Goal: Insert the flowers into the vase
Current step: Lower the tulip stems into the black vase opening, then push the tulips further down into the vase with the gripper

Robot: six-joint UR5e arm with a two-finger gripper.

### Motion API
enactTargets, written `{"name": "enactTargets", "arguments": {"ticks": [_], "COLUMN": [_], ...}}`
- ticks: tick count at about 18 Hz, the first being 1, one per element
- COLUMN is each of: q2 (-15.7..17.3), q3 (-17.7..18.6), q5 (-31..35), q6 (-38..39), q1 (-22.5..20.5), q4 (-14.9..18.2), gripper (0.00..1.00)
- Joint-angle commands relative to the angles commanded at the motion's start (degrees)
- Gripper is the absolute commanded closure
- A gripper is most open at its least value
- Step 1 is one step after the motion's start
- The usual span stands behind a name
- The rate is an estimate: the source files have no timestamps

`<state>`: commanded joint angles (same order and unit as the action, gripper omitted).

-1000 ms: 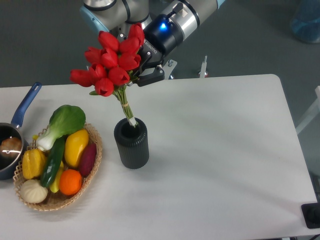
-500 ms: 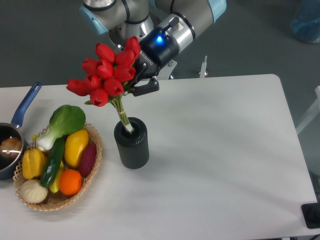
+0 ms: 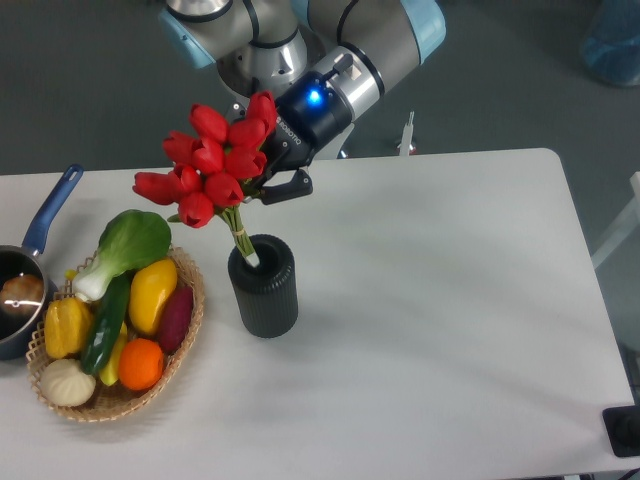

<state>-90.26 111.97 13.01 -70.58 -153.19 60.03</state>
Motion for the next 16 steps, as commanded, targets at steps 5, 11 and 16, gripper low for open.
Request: {"name": "enactTargets", "arguments": {"ticks": [5,11,16], "q2": [-1.85,-4.04,-4.66], "q3": [-0.09,-0.26,0.26], "q5": [0.35,0.44,0.53], "q6": [-2.46,-4.3,-4.66], "q1": [0.0,-0.26,-0.96], "q4": [0.09,0.09,0.09], "gripper": [0.89,0.9,0.9]}}
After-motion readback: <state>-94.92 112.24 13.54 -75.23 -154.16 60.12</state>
